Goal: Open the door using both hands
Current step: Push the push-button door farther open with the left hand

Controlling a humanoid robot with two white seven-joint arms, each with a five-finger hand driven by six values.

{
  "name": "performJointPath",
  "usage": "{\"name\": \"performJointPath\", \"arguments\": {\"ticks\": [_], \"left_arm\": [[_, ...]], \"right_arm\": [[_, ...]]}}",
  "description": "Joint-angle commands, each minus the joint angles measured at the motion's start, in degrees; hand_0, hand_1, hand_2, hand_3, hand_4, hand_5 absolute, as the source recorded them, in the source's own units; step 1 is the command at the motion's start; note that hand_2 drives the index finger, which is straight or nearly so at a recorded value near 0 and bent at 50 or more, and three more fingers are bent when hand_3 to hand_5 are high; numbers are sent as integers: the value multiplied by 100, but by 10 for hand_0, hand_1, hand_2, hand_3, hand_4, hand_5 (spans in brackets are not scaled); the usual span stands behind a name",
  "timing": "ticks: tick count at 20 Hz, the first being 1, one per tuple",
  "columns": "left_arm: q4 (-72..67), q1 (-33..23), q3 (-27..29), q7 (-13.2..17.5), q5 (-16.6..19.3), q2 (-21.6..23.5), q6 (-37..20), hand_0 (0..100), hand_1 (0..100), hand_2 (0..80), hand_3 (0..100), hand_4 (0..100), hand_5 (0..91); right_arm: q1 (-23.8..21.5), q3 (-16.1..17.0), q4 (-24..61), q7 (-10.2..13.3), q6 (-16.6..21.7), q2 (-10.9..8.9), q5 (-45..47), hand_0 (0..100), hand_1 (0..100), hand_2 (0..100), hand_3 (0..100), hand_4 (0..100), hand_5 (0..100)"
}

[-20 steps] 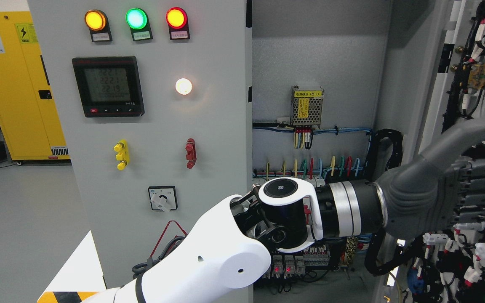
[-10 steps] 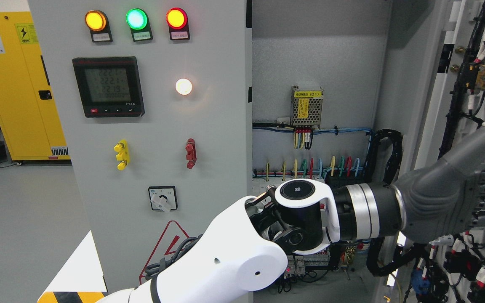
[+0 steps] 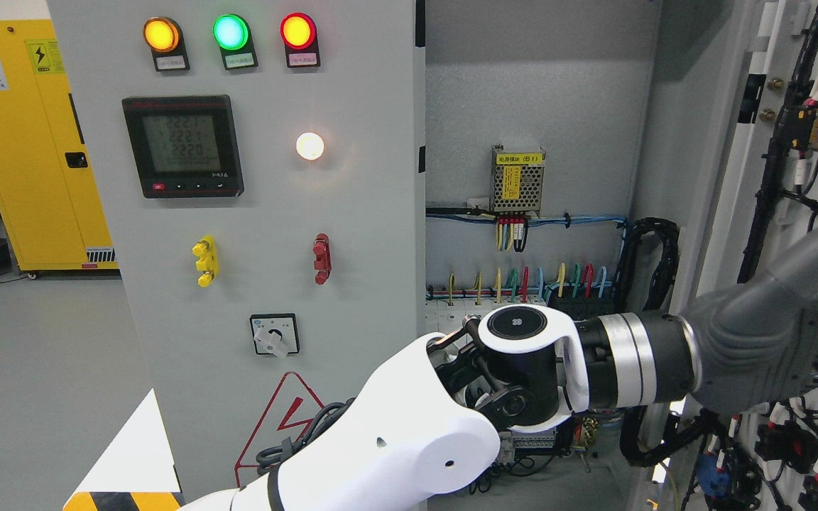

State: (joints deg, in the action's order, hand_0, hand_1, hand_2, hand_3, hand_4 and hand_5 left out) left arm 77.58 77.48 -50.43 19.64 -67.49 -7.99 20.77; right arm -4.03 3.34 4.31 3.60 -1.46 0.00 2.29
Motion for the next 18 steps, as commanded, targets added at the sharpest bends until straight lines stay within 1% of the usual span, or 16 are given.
{"name": "performJointPath", "arguments": {"ticks": [1, 3, 6, 8, 10, 13, 15, 17, 18], "left_arm": [[266, -22, 121, 13, -45, 376, 41, 0, 0, 0, 47, 0, 0], [415, -39, 147, 14, -71, 595, 50, 0, 0, 0, 47, 0, 0], [609, -153, 348, 31, -308, 1034, 58, 0, 0, 0, 48, 0, 0], [871, -337, 507, 31, -397, 1368, 128, 0, 0, 0, 48, 0, 0], [1179, -653, 508, 31, -397, 1790, 251, 0, 0, 0, 47, 0, 0], [1505, -1382, 455, 5, -318, 2405, 287, 0, 0, 0, 48, 0, 0], [1558, -1996, 446, -4, -82, 2705, 278, 0, 0, 0, 48, 0, 0], [1567, -2786, 446, -4, 287, 2933, 278, 0, 0, 0, 47, 0, 0], [1567, -3112, 455, -4, 350, 3030, 278, 0, 0, 0, 47, 0, 0]], "right_arm": [[-1, 0, 0, 0, -3, 141, 0, 216, 85, 0, 0, 0, 0], [-1, 0, 0, 0, -3, 141, 0, 216, 85, 0, 0, 0, 0], [-1, 0, 0, 0, -3, 141, 9, 216, 85, 0, 0, 0, 0], [-1, 0, 0, 0, -3, 141, 0, 216, 84, 0, 0, 0, 0], [-1, 0, 0, 0, -3, 141, 0, 216, 84, 0, 0, 0, 0], [-1, 0, 0, 0, -3, 141, 9, 216, 84, 0, 0, 0, 0], [-1, 0, 0, 0, -3, 141, 0, 216, 84, 0, 0, 0, 0], [-1, 0, 0, 0, -3, 141, 9, 216, 84, 0, 0, 0, 0], [-1, 0, 0, 0, -3, 141, 9, 216, 84, 0, 0, 0, 0]]}}
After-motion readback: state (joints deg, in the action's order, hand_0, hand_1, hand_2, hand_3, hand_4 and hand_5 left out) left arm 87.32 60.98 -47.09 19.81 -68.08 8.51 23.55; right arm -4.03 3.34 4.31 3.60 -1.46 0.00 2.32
